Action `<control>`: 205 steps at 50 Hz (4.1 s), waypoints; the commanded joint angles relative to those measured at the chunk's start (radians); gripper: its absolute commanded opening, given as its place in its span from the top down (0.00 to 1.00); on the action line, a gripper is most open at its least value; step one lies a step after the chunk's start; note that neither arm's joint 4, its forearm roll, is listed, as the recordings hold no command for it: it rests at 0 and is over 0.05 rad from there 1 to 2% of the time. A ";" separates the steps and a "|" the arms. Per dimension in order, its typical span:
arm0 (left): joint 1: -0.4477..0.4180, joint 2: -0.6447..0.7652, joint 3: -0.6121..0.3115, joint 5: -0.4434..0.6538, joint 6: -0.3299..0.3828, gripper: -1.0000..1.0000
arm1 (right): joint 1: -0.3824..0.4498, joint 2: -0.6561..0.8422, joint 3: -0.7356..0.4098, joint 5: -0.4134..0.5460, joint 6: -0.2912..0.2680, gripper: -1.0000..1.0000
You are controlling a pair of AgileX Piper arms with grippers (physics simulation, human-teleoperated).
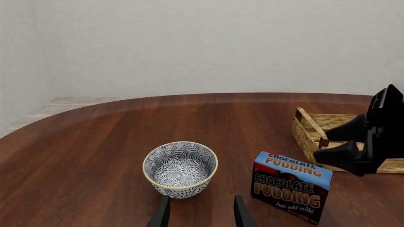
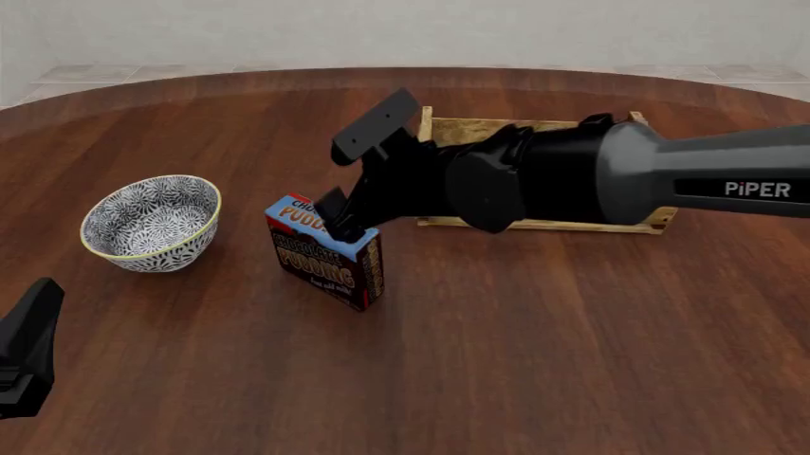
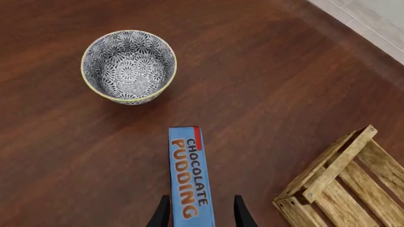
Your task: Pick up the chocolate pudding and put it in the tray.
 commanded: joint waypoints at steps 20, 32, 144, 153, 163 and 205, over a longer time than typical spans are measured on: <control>0.000 0.000 0.000 0.000 0.000 0.00 | 0.014 0.057 0.010 -0.019 0.008 0.00; 0.000 0.000 0.000 0.000 0.000 0.00 | 0.016 0.071 0.008 -0.021 0.013 0.00; 0.000 0.000 0.000 0.000 0.000 0.00 | -0.013 0.165 0.010 -0.067 0.031 1.00; 0.000 0.000 0.000 0.000 0.000 0.00 | -0.035 0.109 0.022 -0.058 -0.013 1.00; 0.000 0.000 0.000 0.000 0.000 0.00 | -0.062 -0.007 0.047 -0.035 -0.083 1.00; 0.000 0.000 0.000 0.000 0.000 0.00 | -0.223 -0.169 -0.079 0.097 -0.179 1.00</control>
